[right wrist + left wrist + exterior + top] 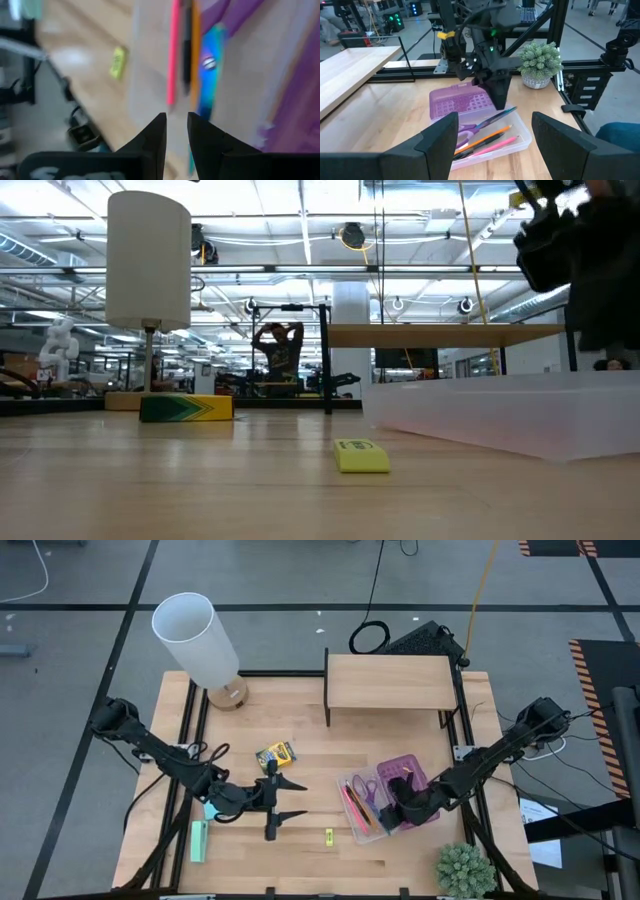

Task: Pack school essentials
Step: Put the purple scissors into the purple supply box

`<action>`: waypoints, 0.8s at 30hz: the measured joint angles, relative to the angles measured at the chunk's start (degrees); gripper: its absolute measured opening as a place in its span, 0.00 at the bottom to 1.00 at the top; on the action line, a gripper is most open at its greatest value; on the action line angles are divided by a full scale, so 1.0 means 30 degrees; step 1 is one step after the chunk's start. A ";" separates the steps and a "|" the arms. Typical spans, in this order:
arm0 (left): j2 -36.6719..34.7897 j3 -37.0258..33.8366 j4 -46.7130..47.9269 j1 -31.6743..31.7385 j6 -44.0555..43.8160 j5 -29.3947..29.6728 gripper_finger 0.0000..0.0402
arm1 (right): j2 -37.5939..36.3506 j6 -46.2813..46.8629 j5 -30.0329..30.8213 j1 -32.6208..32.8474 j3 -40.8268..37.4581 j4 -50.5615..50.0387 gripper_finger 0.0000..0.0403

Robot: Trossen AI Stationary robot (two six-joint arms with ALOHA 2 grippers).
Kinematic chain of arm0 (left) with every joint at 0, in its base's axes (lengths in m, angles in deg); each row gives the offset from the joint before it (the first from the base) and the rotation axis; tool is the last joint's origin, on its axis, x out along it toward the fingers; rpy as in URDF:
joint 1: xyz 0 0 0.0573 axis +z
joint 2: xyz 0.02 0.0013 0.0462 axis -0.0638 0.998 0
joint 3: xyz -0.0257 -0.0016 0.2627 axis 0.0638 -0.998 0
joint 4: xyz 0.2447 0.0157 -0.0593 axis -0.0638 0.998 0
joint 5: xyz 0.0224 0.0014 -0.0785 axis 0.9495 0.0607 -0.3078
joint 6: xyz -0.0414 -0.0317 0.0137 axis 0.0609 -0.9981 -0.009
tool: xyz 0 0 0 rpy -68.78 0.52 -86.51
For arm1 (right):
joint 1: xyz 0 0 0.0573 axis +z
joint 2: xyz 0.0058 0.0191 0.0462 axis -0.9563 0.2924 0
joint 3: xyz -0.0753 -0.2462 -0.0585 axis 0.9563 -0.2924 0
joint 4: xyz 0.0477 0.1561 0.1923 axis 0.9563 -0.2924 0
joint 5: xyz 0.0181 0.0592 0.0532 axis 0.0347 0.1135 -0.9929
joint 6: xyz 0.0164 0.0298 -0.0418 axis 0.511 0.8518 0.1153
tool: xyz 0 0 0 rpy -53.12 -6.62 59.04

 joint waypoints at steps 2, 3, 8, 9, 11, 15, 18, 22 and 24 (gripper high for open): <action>0.0000 0.0000 -0.0007 0.0000 -0.0048 0.0000 0.64 | -0.0417 0.0051 -0.0196 0.0200 0.0000 0.0423 0.18; 0.0000 0.0000 0.0000 0.0000 -0.0082 0.0000 0.64 | -0.0566 0.0253 -0.0126 0.0365 0.0000 0.0549 0.18; 0.0000 0.0000 -0.0021 0.0000 -0.0085 0.0000 0.64 | -0.0316 0.0798 0.0271 0.0793 0.0000 0.0387 0.18; 0.0000 0.0000 -0.0036 0.0001 -0.0085 0.0000 0.64 | -0.0108 0.0915 0.0257 0.0828 0.0000 0.0373 0.18; 0.0000 0.0000 -0.0029 0.0064 -0.0085 0.0000 0.64 | 0.0327 0.0899 0.0269 0.0890 0.0000 0.0273 0.18; 0.0000 0.0000 -0.0082 0.0272 -0.0225 -0.0003 0.64 | 0.0757 0.0363 0.1092 0.0637 -0.0002 0.0065 0.18; 0.0000 0.0000 -0.0075 0.0411 -0.0507 -0.0003 0.64 | 0.0756 -0.0218 0.1276 0.0199 -0.0007 0.0069 0.19; 0.0000 0.0000 -0.0022 0.0423 -0.0537 0.0000 0.64 | 0.0756 -0.0747 0.0763 -0.0243 -0.0007 -0.0150 0.19; 0.0000 0.0000 -0.0015 0.0423 -0.0537 -0.0007 0.64 | 0.0763 -0.0892 0.0545 -0.0401 -0.0007 -0.0474 0.19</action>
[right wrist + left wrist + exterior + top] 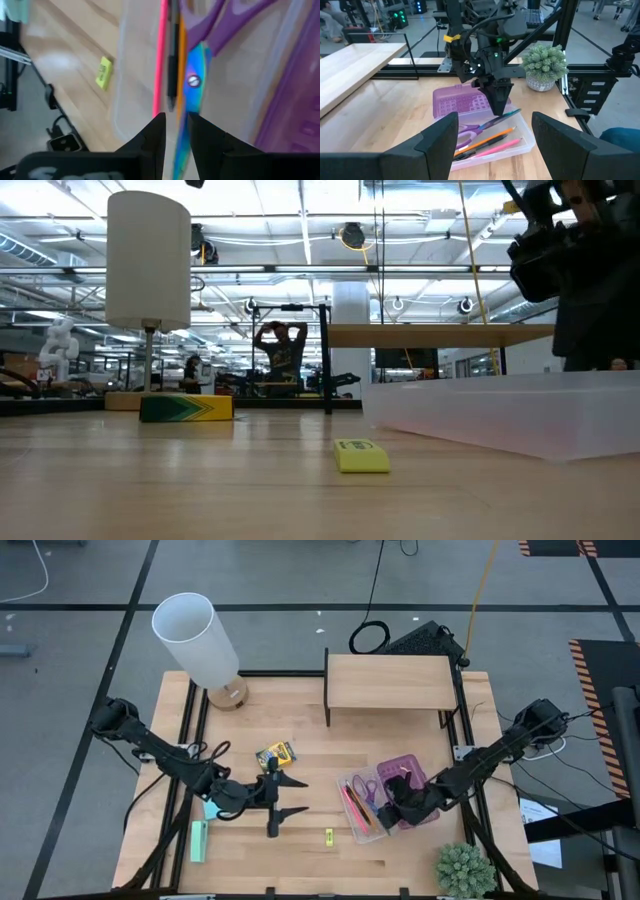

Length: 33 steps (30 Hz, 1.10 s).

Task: Pack school essentials
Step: Put the purple scissors into the purple supply box

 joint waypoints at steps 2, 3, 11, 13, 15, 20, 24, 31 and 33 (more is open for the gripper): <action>0.0000 0.0000 0.0013 0.0000 0.0000 0.0007 0.64 | -0.0004 -0.0425 -0.0326 -0.0209 -0.0003 0.0245 0.19; 0.0000 0.0000 0.0015 0.0000 0.0000 0.0002 0.64 | -0.0042 -0.0769 -0.0372 -0.0328 -0.0007 0.0475 0.19; 0.0000 0.0000 0.0000 0.0000 0.0517 0.0007 0.64 | -0.0299 -0.9464 -0.1748 -0.1536 0.0000 0.3698 0.19; 0.0000 0.0000 -0.0103 0.0000 0.0794 0.0007 0.64 | -0.0306 -0.9871 -0.1253 -0.1538 0.0000 0.4198 0.20; 0.0000 0.0000 -0.0134 0.0000 0.0934 0.0007 0.64 | -0.0306 -0.9827 -0.1398 -0.1888 0.0000 0.4848 0.24; 0.0000 0.0000 -0.0133 0.0040 0.1366 0.0012 0.64 | -0.0203 -0.8786 -0.2493 -0.2215 0.0007 0.4991 0.43; 0.0000 0.0000 -0.0138 0.0147 0.2033 0.0007 0.64 | 0.0190 -0.7674 -0.1877 -0.2118 0.1089 0.4493 0.61; 0.0000 0.0000 -0.0095 0.0342 0.1953 0.0007 0.64 | 0.2969 -0.6742 -0.0689 -0.1266 0.7124 -0.7391 0.68; 0.0000 0.0000 -0.0025 0.0335 0.1960 0.0007 0.64 | 0.3973 -0.6679 -0.0749 -0.1217 0.8631 -0.9326 0.68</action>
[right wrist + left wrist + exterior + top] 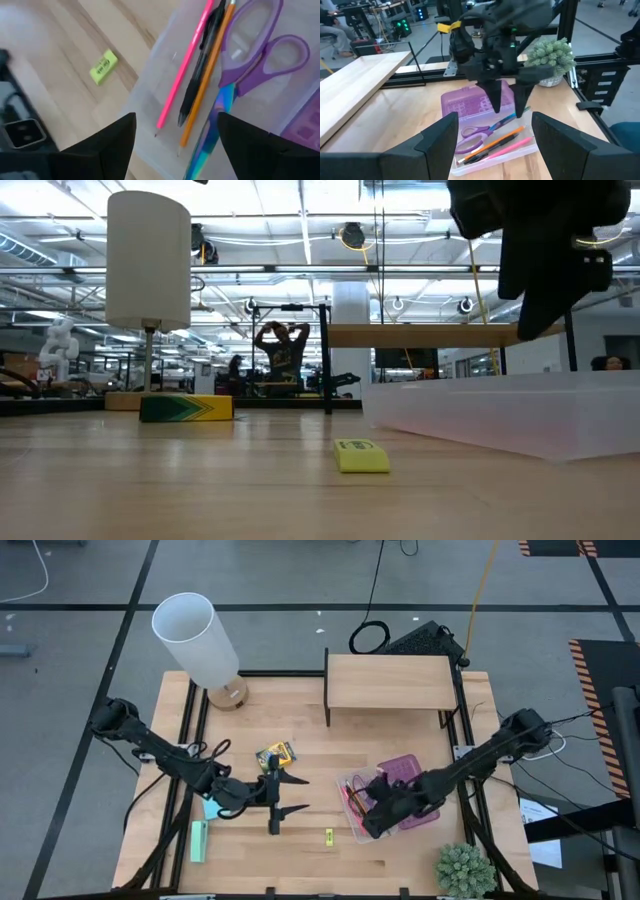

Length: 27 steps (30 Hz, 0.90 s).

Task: Pack school essentials
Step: Put the purple scissors into the purple supply box

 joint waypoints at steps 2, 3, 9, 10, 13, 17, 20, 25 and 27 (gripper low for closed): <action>0.0000 0.0000 0.0098 0.0007 0.0004 0.0000 0.64 | 0.1009 -0.0007 -0.0054 0.0013 0.1035 -0.0954 0.68; 0.0000 0.0000 0.0120 0.0007 -0.0004 0.0000 0.64 | 0.1441 -0.0064 -0.0090 0.0014 0.1411 -0.1278 0.68; 0.0000 0.0000 0.0360 0.0007 -0.0062 0.0000 0.64 | 0.3363 0.0102 -0.0603 -0.0169 0.2224 -0.2994 0.68; 0.0000 0.0000 0.0354 0.0007 -0.0058 0.0000 0.64 | 0.3531 0.0225 -0.0596 -0.0204 0.2224 -0.3225 0.68; 0.0000 0.0000 0.0358 0.0007 -0.0039 0.0000 0.64 | 0.3686 0.0323 -0.0620 -0.0317 0.2231 -0.3630 0.68; 0.0000 0.0000 0.0353 0.0007 0.0007 0.0000 0.64 | 0.3713 0.0086 -0.0632 -0.0497 0.2197 -0.3803 0.68; 0.0000 0.0006 0.0348 0.0007 0.0024 0.0001 0.64 | 0.3699 -0.0080 -0.0660 -0.0633 0.1948 -0.3609 0.64; 0.0000 0.0007 0.0353 0.0007 0.0080 0.0000 0.64 | 0.3701 -0.0133 -0.1476 -0.0874 0.0905 -0.2585 0.55; 0.0000 0.0006 0.0354 0.0007 0.0075 0.0000 0.64 | 0.3705 -0.0145 -0.1583 -0.0918 0.0447 -0.1941 0.51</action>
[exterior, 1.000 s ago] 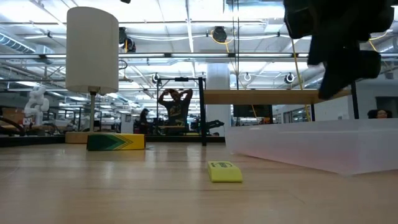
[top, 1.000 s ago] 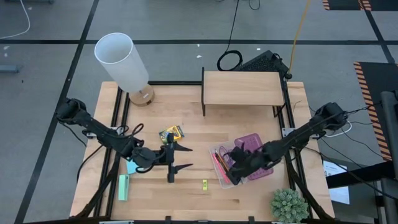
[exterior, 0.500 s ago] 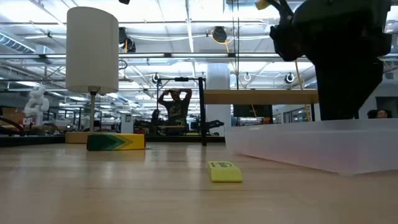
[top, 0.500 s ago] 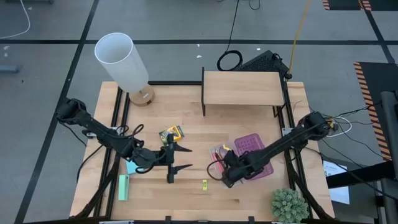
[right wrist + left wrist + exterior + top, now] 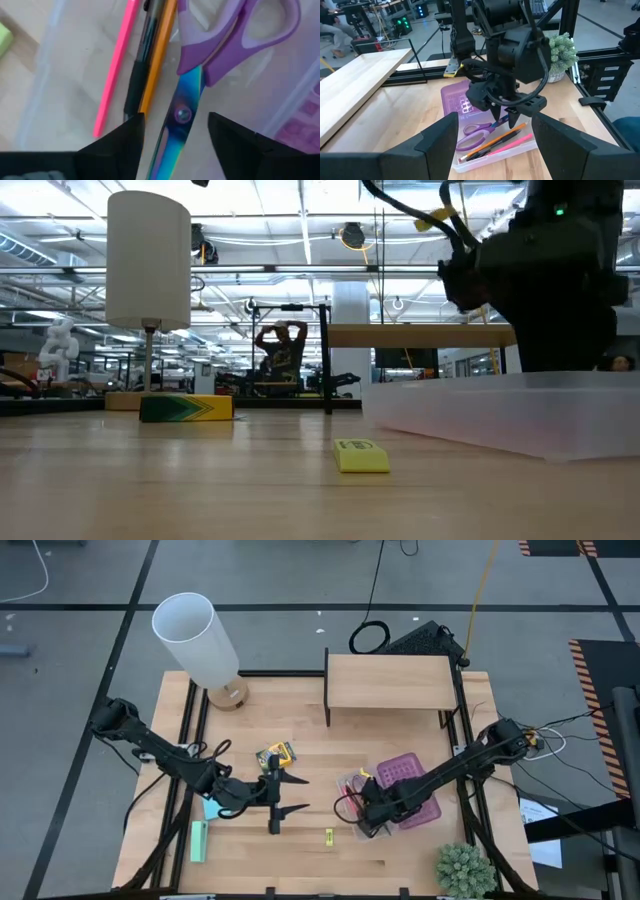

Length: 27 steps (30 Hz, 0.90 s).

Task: Pack school essentials
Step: Put the purple scissors into the purple supply box

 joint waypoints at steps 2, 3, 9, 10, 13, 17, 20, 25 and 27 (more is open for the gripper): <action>0.0000 -0.0006 0.0004 0.0000 -0.0009 0.0000 0.64 | -0.0001 -0.0059 0.0019 -0.0017 -0.0163 0.0165 0.48; 0.0000 -0.0004 -0.0002 0.0000 -0.0009 0.0002 0.64 | -0.0006 -0.0125 0.0017 -0.0023 -0.0168 0.0176 0.46; 0.0000 -0.0006 0.0006 0.0000 -0.0003 0.0000 0.64 | -0.0006 -0.0208 0.0004 -0.0023 -0.0168 0.0228 0.30; 0.0000 -0.0006 -0.0002 0.0000 0.0022 0.0000 0.64 | -0.0006 -0.0150 0.0015 -0.0023 -0.0168 0.0271 0.27; 0.0000 -0.0006 0.0003 0.0000 0.0020 0.0000 0.64 | -0.0006 0.0007 0.0033 0.0007 -0.0172 0.0377 0.19; 0.0000 -0.0006 0.0006 0.0000 0.0020 0.0000 0.64 | -0.0006 0.0130 0.0065 0.0028 -0.0176 0.0553 0.14; 0.0000 -0.0006 0.0006 0.0000 0.0020 0.0004 0.64 | -0.0006 0.0131 0.0084 0.0029 -0.0144 0.0571 0.14; 0.0000 -0.0005 0.0006 0.0000 0.0021 0.0000 0.64 | -0.0235 0.0208 0.0211 0.0036 -0.0110 0.0490 0.17; 0.0000 -0.0005 0.0006 0.0000 0.0027 0.0000 0.64 | -0.0495 0.0243 0.0626 0.0036 -0.0110 0.0429 0.17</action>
